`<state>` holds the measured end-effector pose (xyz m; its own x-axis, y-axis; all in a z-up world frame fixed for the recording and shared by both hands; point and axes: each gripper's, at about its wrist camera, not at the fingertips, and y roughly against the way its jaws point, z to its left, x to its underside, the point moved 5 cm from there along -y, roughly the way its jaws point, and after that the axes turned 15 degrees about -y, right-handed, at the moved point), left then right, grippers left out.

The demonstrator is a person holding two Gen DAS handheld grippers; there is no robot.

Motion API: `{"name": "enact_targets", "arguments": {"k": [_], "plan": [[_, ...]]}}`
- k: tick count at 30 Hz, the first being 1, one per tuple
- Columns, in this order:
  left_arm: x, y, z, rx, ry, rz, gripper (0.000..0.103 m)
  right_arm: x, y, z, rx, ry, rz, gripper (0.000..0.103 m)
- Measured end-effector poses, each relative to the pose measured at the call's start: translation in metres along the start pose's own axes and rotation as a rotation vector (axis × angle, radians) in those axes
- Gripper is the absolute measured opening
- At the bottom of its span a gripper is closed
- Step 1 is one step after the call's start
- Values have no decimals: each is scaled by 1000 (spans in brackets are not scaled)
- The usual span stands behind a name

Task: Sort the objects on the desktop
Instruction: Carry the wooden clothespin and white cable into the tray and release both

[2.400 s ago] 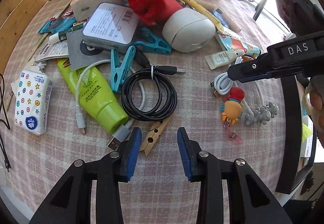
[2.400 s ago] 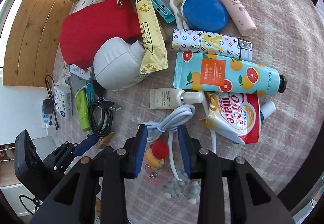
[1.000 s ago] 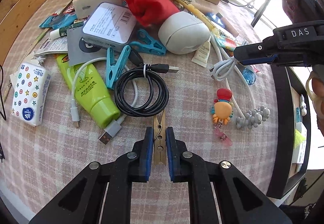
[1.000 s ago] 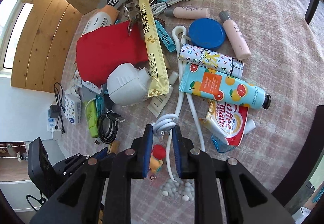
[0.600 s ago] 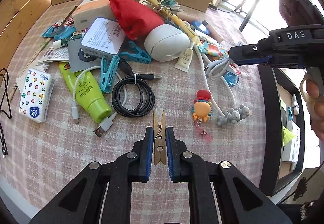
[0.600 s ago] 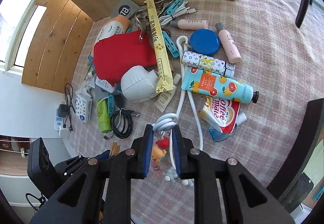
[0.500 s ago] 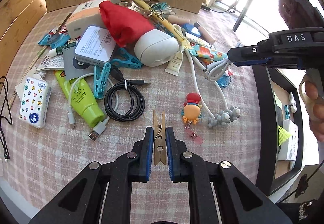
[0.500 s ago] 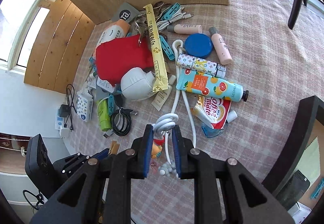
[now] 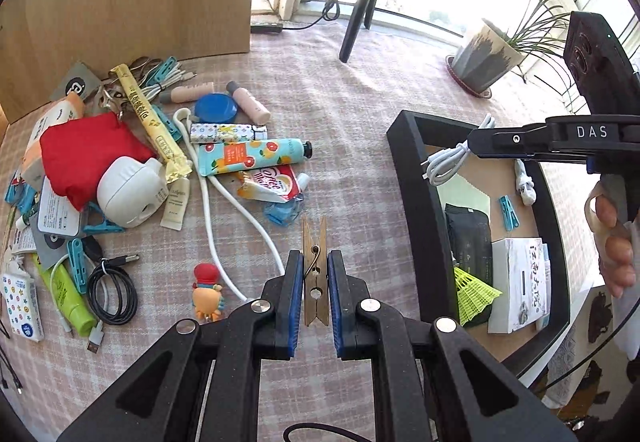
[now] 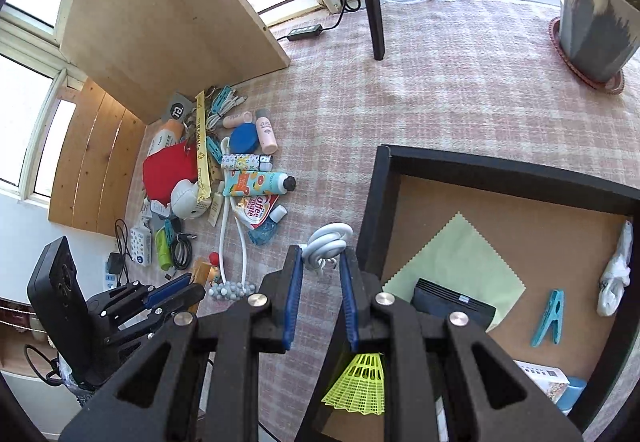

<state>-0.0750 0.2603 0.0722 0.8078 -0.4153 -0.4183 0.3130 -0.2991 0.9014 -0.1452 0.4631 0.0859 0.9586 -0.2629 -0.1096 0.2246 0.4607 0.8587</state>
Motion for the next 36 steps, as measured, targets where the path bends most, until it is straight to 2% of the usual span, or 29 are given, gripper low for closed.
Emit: {"name": "enact_targets", "arguments": {"k": [8,15,16,17,18,19,26,32,36], "plan": [[-60,-27,-91,105,-151,-5,11,-11,55,-92,49,-150,-104,19],[-85,-40,-144,143,-235,1,12,-11,76,-129,74,-188,-141,20],[-87,-40,-149,148,-243,-6,16,-10,77,-131,89,-181,-137,20],[-89,-39,-152,144,-244,-5,41,-10,78,-134,107,-184,-136,22],[-91,-38,-153,135,-237,-9,68,-10,78,-135,124,-187,-134,29],[-92,-34,-154,127,-236,-35,70,-9,79,-135,128,-185,-139,33],[-91,-17,-149,63,-249,-64,69,-3,81,-120,126,-139,-157,35],[-83,-12,-138,81,-208,-67,69,3,74,-103,128,-91,-153,35],[-72,-12,-123,130,-113,-64,70,7,66,-96,126,-72,-141,35]]}}
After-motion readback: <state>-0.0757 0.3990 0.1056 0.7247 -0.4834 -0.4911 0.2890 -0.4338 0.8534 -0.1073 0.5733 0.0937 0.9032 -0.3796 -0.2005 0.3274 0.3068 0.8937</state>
